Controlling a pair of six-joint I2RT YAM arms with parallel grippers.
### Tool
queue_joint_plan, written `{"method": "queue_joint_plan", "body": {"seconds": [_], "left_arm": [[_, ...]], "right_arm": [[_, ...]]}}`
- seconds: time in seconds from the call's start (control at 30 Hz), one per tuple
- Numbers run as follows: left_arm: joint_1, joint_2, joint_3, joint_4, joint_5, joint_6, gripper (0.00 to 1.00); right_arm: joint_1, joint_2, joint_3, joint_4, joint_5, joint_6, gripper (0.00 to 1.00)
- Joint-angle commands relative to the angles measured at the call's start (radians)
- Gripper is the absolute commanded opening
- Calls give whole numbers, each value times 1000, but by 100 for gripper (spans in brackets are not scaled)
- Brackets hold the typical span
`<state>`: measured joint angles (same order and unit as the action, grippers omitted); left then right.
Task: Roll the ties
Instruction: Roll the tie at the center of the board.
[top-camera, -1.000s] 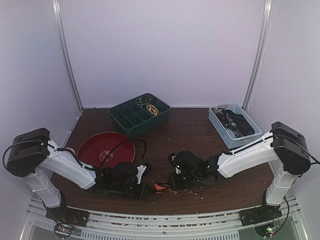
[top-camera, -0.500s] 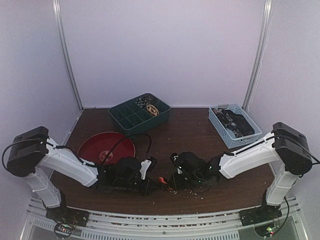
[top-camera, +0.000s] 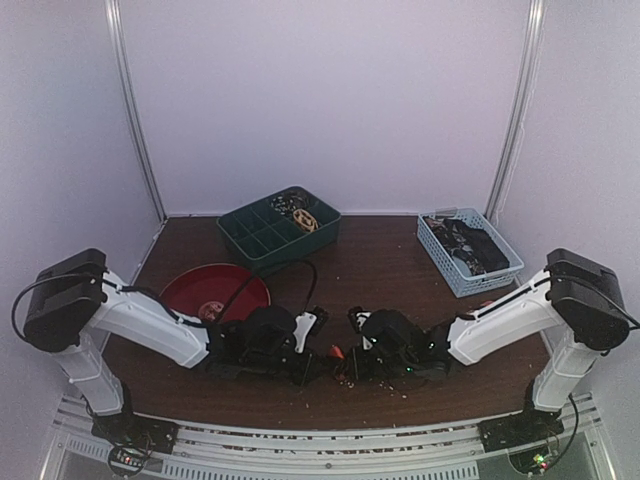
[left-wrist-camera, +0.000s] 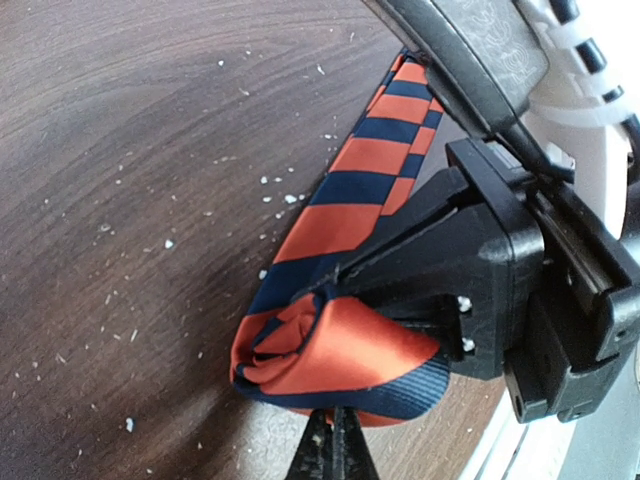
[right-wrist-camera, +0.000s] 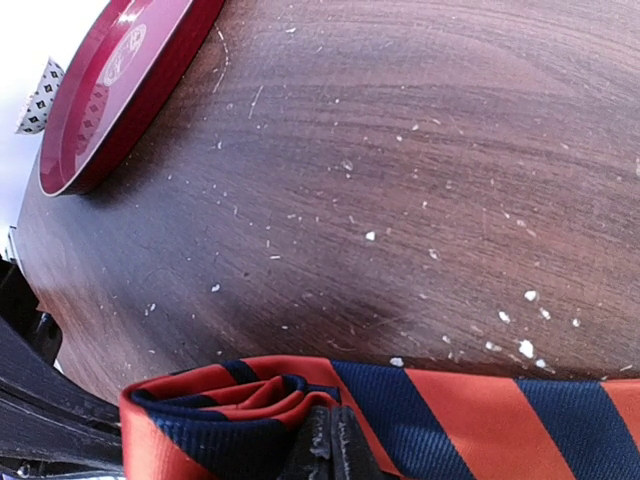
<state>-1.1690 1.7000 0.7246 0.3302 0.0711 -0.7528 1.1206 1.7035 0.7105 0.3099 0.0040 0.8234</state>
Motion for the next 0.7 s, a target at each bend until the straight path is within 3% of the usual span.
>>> {"method": "queue_joint_plan", "body": {"seconds": [0.0, 0.43, 0.67], "left_arm": [[-3, 14, 40, -6, -2, 31, 0], [-3, 64, 104, -34, 11, 49, 0], [-3, 117, 168, -46, 17, 68, 0]], "right_arm": [[-8, -59, -54, 61, 57, 28, 4], [-61, -168, -128, -2, 141, 45, 12], [-75, -308, -143, -77, 151, 46, 23]]}}
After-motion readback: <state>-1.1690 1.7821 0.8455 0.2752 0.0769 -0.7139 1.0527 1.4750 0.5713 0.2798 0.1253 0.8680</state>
